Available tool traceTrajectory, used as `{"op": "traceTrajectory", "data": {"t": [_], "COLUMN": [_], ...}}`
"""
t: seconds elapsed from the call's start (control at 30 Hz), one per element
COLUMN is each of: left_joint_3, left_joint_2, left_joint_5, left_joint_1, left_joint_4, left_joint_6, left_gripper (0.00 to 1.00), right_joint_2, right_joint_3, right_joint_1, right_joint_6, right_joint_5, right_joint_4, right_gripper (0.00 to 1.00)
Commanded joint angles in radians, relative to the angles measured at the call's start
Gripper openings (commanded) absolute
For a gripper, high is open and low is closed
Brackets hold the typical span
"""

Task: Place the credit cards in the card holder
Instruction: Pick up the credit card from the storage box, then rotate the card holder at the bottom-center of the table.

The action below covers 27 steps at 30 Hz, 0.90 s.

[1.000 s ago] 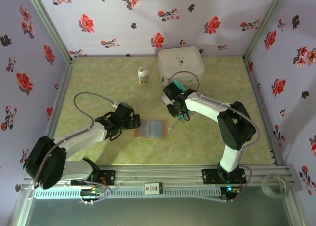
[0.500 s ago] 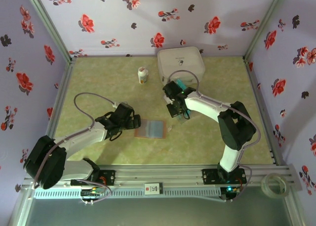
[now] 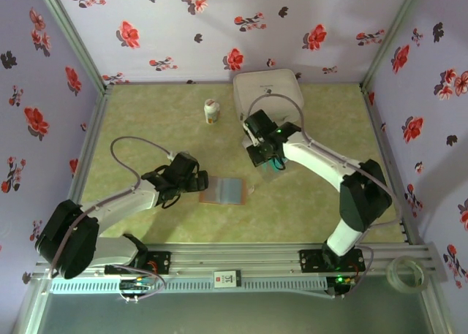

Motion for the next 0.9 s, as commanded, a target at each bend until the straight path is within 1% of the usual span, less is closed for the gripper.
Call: {"op": "traceTrajectory", "data": {"t": [0.0, 0.13, 0.23, 0.37, 0.47, 0.63, 0.87], "left_joint_3": [0.041, 0.055, 0.063, 0.066, 0.064, 0.06, 0.042], "left_joint_2": [0.008, 0.008, 0.014, 0.017, 0.017, 0.022, 0.028], "left_joint_5": [-0.008, -0.018, -0.024, -0.036, -0.041, -0.041, -0.022], "left_joint_1": [0.004, 0.005, 0.004, 0.005, 0.004, 0.004, 0.0], "left_joint_4": [-0.043, -0.06, -0.071, -0.084, -0.09, -0.094, -0.087], "left_joint_6": [0.039, 0.06, 0.071, 0.085, 0.098, 0.119, 0.124], "left_gripper": [1.0, 1.0, 1.0, 1.0, 1.0, 1.0, 1.0], "right_joint_2": [-0.07, -0.141, -0.196, -0.262, -0.298, -0.331, -0.295], "right_joint_3": [0.026, -0.024, -0.103, -0.245, -0.34, -0.466, -0.584], "right_joint_1": [0.01, 0.01, 0.012, 0.018, 0.028, 0.064, 0.138], "right_joint_6": [0.036, 0.124, 0.224, 0.365, 0.452, 0.546, 0.657], "right_joint_5": [-0.054, -0.119, -0.192, -0.257, -0.27, -0.239, -0.212], "right_joint_4": [-0.001, 0.09, 0.21, 0.402, 0.519, 0.668, 0.863], "right_gripper": [0.0, 0.0, 0.0, 0.0, 0.0, 0.0, 0.0]}}
